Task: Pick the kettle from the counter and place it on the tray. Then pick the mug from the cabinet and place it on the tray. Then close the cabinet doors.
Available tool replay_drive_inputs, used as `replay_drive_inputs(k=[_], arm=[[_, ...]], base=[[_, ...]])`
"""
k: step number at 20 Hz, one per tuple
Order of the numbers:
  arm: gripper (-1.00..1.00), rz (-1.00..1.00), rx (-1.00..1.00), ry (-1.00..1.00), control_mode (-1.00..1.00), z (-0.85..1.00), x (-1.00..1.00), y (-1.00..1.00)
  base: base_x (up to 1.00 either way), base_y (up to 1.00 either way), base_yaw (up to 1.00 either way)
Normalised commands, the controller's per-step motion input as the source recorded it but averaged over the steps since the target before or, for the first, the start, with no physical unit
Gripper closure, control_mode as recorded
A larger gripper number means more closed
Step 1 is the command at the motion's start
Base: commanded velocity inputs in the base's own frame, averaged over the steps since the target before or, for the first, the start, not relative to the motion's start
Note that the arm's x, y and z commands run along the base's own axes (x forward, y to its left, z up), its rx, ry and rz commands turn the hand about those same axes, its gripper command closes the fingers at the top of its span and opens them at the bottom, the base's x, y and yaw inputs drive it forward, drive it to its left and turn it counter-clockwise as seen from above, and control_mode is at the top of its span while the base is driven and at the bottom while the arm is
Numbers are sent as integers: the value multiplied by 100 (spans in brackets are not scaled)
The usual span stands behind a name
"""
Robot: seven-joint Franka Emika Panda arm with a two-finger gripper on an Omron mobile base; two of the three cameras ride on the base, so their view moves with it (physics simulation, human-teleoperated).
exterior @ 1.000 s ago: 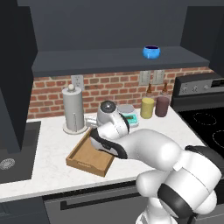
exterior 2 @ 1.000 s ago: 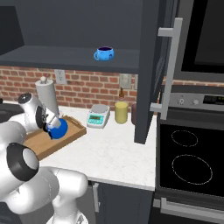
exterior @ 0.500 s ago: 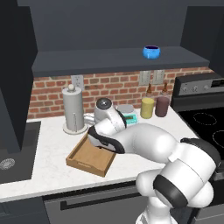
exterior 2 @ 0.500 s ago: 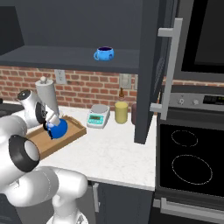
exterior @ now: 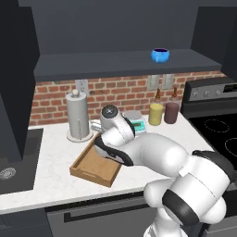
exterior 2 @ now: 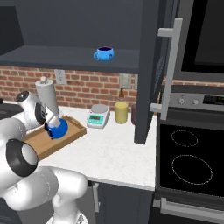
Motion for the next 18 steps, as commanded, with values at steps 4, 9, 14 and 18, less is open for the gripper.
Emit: replay_drive_inputs(k=[4, 9, 14, 18], arm=[[-100, -8, 0, 0, -100, -4, -4, -13], [-100, -8, 0, 1, -100, 11, 0, -6], [-100, -5, 0, 4, -100, 24, 0, 0], [-100, -4, 0, 4, -100, 23, 0, 0]], base=[[0, 0, 0], [0, 0, 0], [0, 0, 0], [0, 0, 0]])
